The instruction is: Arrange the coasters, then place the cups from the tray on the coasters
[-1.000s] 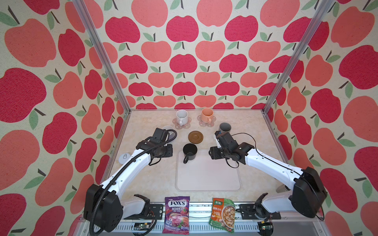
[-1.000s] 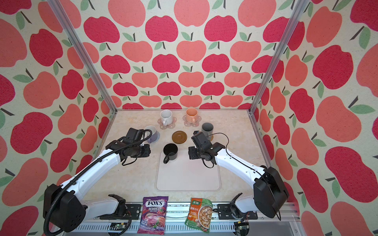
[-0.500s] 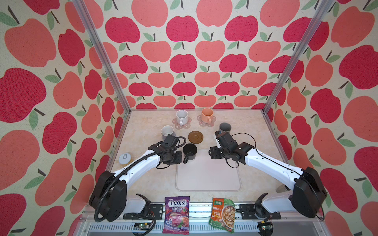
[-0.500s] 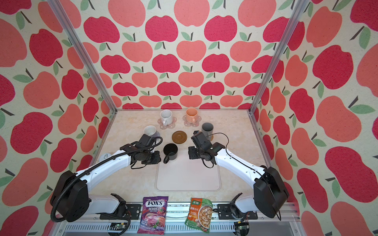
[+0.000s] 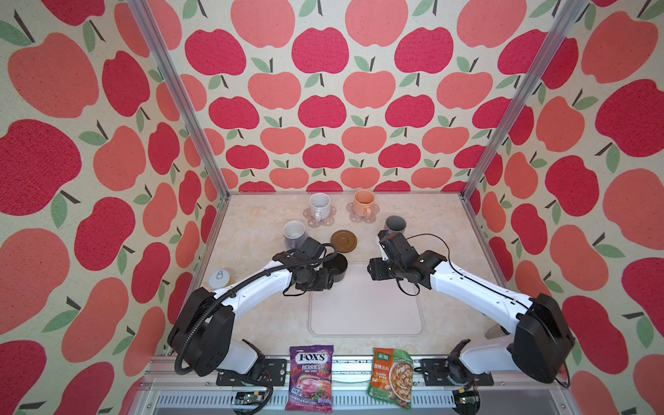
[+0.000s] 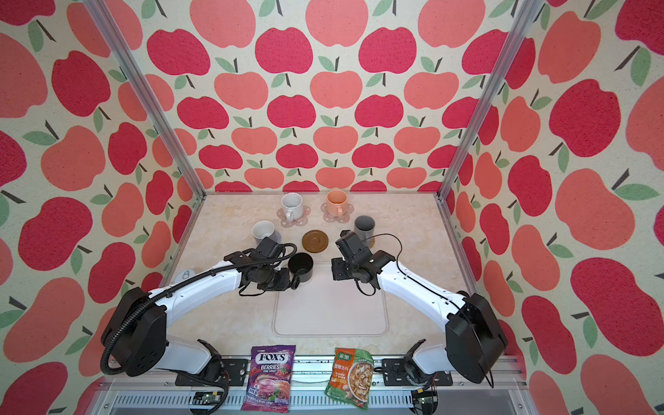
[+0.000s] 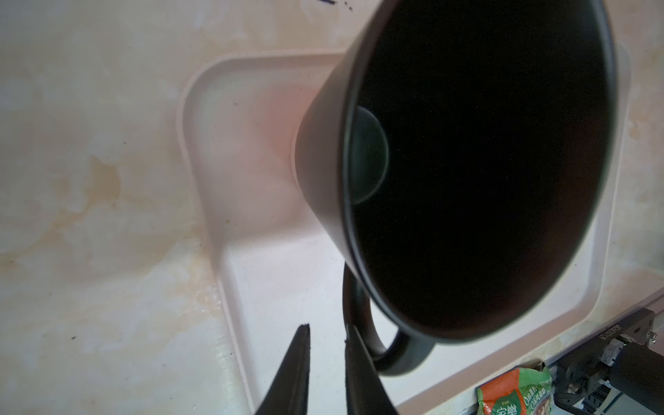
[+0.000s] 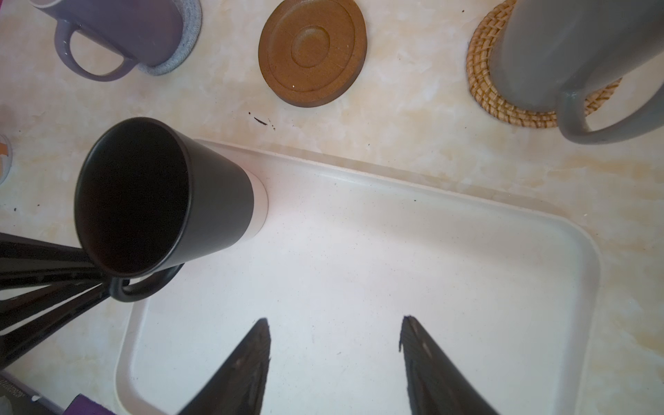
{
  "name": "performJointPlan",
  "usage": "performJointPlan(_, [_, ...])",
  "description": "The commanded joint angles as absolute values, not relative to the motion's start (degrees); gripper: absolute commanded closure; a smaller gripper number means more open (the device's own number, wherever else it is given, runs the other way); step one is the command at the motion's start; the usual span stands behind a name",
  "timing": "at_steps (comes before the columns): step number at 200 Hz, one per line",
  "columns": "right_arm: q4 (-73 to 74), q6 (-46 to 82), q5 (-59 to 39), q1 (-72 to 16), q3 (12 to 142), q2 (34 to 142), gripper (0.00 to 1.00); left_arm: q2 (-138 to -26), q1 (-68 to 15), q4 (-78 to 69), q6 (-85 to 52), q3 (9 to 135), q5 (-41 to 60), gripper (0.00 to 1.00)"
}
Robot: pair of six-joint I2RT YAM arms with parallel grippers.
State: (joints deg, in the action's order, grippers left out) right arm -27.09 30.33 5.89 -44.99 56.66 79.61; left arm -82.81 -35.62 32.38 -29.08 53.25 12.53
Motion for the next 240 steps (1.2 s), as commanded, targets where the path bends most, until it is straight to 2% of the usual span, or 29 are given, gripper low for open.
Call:
performJointPlan(1, [-27.8, 30.9, 5.2, -45.4, 57.8, 79.7, 0.39, -84.4, -36.4, 31.5, -29.6, 55.1, 13.2, 0.79])
performJointPlan(165, [-26.9, 31.4, 2.5, -45.6, 56.7, 80.8, 0.39, -90.0, -42.7, 30.3, -31.4, 60.6, 13.7, 0.81])
performJointPlan(206, [-25.8, 30.1, 1.0, -47.1, 56.6, 81.1, 0.39, -85.4, -42.4, 38.2, -28.0, 63.3, 3.1, 0.82])
performJointPlan(240, [-26.4, 29.3, 0.9, -48.4, 57.7, 82.5, 0.39, -79.9, -40.6, 42.9, -25.5, 65.0, -0.7, 0.81])
